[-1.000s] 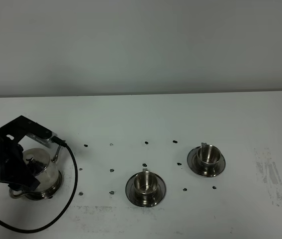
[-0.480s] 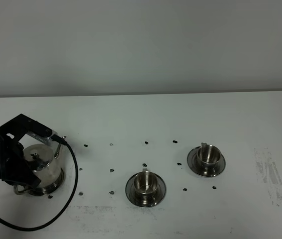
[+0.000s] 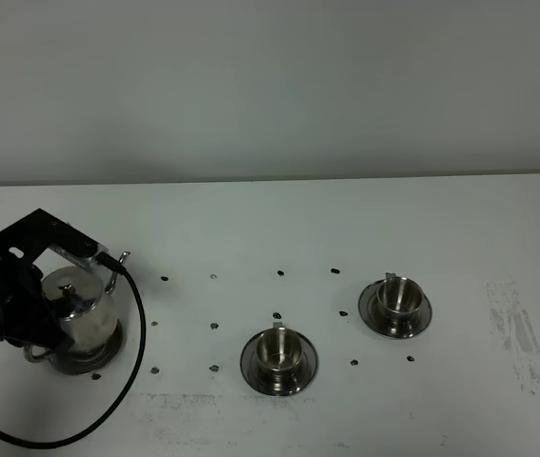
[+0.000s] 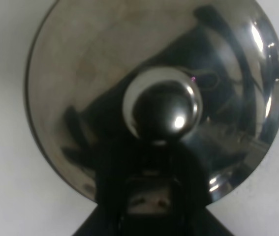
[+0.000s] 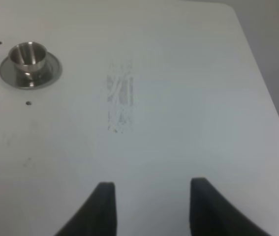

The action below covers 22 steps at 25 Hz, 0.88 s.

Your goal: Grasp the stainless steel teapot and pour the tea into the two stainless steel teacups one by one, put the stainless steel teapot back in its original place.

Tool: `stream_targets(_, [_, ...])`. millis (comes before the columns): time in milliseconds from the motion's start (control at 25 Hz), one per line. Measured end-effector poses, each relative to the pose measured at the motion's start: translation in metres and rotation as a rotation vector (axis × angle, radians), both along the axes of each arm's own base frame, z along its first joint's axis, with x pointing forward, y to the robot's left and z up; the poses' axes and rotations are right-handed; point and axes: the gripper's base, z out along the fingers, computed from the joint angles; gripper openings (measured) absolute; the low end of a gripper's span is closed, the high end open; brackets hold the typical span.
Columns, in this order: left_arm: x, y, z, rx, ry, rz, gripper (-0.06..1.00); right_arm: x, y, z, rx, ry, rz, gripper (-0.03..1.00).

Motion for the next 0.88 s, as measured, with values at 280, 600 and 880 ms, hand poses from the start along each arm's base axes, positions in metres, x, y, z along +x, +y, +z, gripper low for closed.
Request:
stream_targets(280, [-0.007, -0.001, 0.011, 0.002, 0.023, -0.039, 0.2, 0.0, 0.0, 0.0, 0.0, 0.0, 0.0, 0.34])
stream_targets(600, [0.03, -0.019, 0.032, 0.024, -0.021, -0.162, 0.2, 0.0, 0.0, 0.0, 0.0, 0.0, 0.0, 0.34])
stream_targets(880, [0.065, -0.072, 0.035, 0.044, -0.037, -0.344, 0.2, 0.0, 0.0, 0.0, 0.0, 0.0, 0.0, 0.34])
